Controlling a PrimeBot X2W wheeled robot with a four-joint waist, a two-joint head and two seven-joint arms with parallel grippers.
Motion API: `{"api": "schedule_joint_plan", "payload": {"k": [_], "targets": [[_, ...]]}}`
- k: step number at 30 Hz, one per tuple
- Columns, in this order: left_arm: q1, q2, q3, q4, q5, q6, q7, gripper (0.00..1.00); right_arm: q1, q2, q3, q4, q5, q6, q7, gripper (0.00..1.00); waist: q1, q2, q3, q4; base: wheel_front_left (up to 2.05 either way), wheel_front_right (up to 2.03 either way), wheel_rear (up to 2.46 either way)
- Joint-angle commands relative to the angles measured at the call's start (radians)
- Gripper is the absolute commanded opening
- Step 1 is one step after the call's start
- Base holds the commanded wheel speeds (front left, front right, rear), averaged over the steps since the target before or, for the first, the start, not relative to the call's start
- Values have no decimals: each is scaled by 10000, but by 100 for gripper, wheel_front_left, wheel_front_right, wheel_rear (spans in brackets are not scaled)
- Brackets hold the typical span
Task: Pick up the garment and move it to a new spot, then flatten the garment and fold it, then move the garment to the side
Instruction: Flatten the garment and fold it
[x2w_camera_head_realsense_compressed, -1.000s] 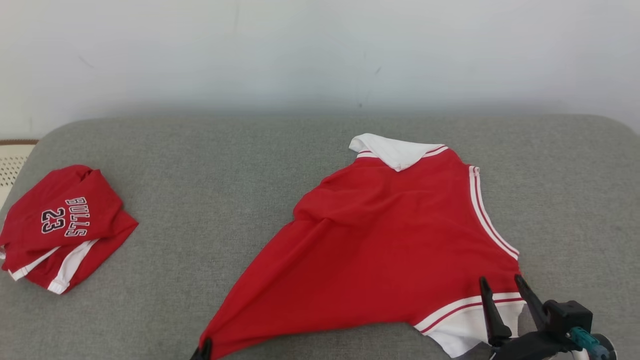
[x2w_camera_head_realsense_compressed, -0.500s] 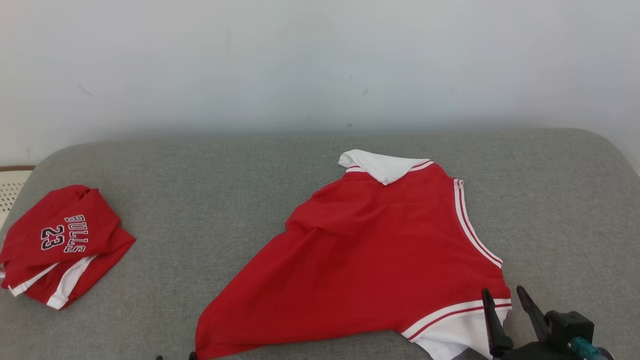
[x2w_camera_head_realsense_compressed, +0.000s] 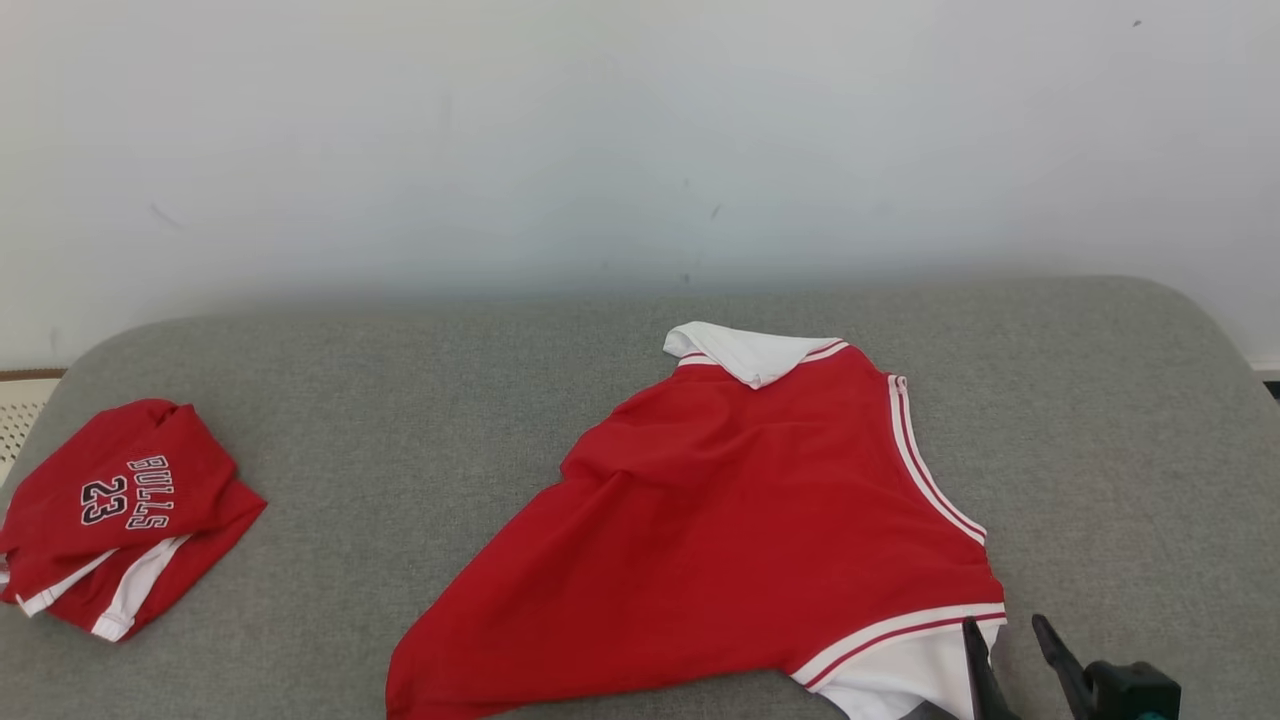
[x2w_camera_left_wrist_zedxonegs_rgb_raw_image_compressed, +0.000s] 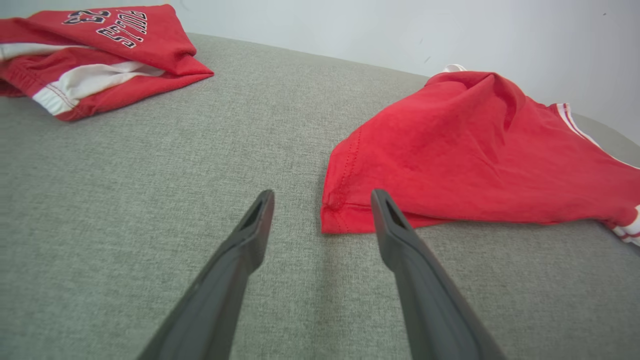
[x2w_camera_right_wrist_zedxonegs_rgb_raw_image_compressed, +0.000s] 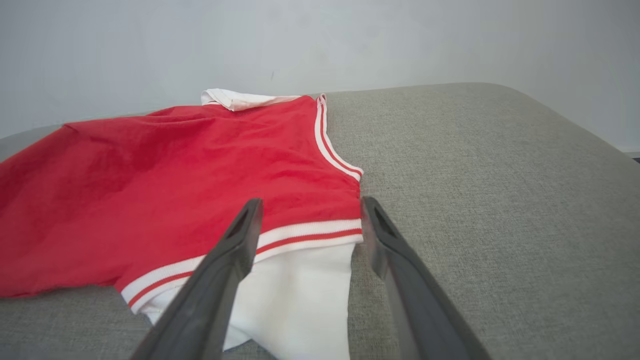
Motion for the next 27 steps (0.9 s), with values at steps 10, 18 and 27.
{"api": "schedule_joint_plan", "payload": {"k": [10,18,27], "targets": [[381,2,147,-882,636,360,-11,100,337,147,-154,-529,-378,-4,-5,100,1,0,-67,155,0,0,0],[446,3,299,-1303,950,599,-11,100,371,307,-318,-914,-590,-3,-5,100,1,0,-83,250,0,0,0],[409,2,274,-1308,832,608,-11,100,439,384,-372,-1074,-600,-4,-5,100,1,0,-69,253,0,0,0]]}}
